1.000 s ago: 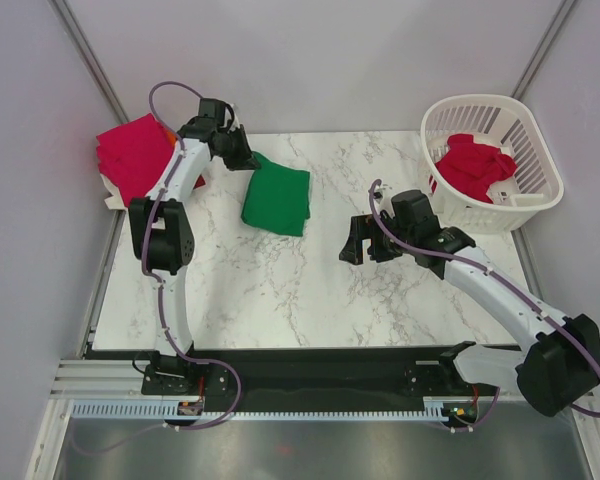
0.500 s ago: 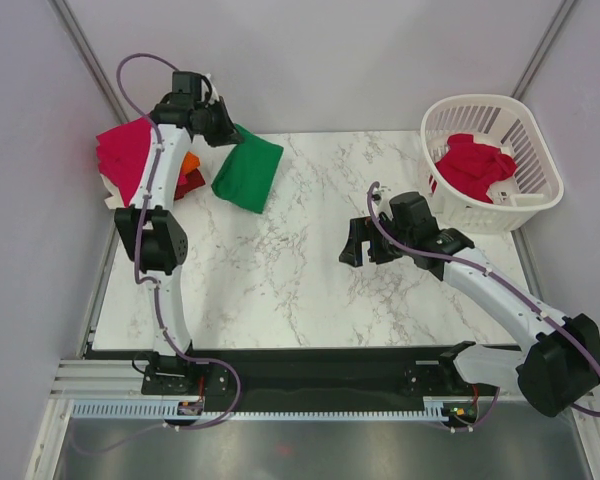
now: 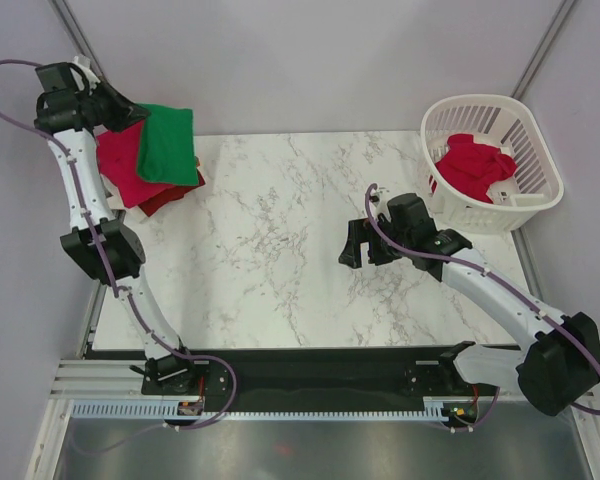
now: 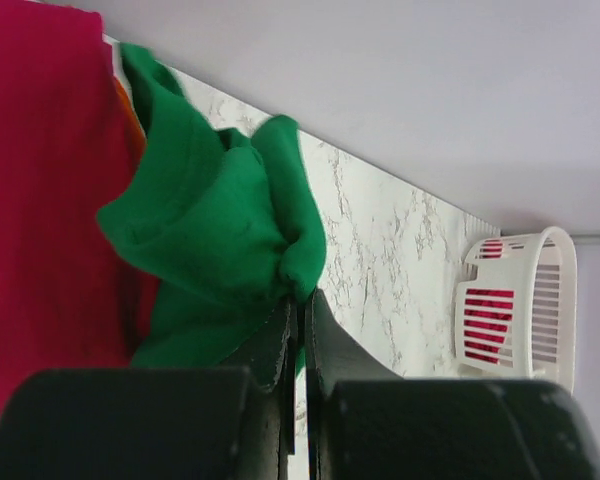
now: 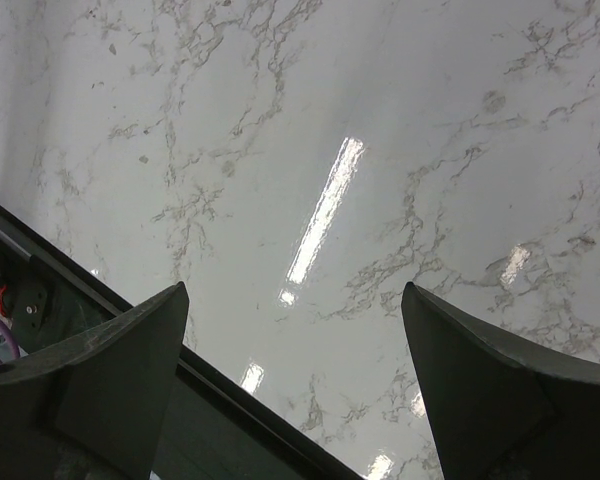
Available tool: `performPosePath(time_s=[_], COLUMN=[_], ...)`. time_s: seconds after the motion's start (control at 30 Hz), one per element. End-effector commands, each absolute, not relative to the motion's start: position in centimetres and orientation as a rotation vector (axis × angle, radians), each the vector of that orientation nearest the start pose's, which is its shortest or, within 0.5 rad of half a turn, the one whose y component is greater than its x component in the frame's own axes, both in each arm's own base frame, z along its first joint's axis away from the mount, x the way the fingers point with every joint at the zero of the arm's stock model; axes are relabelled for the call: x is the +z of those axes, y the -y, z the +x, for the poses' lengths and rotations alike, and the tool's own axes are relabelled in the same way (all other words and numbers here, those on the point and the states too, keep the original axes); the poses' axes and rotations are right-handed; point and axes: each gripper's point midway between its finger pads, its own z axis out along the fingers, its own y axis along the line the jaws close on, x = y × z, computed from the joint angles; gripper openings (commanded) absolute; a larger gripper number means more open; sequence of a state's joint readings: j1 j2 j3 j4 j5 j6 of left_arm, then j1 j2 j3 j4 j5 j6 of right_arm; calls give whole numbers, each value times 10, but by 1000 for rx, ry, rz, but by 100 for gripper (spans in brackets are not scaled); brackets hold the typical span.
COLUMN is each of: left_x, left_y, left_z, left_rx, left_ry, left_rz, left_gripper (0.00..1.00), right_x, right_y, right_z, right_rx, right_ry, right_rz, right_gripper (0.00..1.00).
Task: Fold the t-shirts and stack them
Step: Neatly place the folded tshirt to the corner
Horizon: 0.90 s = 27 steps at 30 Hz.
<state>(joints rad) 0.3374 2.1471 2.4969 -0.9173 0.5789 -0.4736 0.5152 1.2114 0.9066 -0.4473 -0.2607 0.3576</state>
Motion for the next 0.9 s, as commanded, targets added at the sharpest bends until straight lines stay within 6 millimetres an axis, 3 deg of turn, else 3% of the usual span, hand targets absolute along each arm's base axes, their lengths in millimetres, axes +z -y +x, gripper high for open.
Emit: performPosePath(time_s=[0.0, 0.2, 0.4, 0.53, 0.57, 0.7, 0.8, 0.87], left_x=[388, 372, 340, 306, 284, 236, 212, 189], left_y=[-68, -117, -170, -193, -200, -220, -241, -264], left_z=[514, 516, 522, 535, 542, 552, 547, 534], left_rx=[-792, -771, -676, -636, -626, -554, -418, -255], left_ry=[-1936, -1918, -1919, -1945, -1970, -2016, -2035, -2043], left_rz=[-452, -575, -708, -773, -805, -902, -1001, -1126], left_gripper=[2, 2, 2, 2, 2, 2, 2, 2], right_x=[151, 147, 143, 141, 140, 141, 139, 138], right_y=[-216, -218, -219, -220, -220, -219, -218, -217], right_z=[261, 261, 260, 261, 260, 260, 259, 259], right_rx=[723, 728, 729, 732, 735, 730, 722, 718], right_ry=[-2365, -2377, -2392, -2399, -2400, -2398, -2400, -2403], right_rz=[-350, -354, -356, -355, -360, -358, -355, -353], right_gripper=[96, 96, 96, 96, 96, 96, 96, 96])
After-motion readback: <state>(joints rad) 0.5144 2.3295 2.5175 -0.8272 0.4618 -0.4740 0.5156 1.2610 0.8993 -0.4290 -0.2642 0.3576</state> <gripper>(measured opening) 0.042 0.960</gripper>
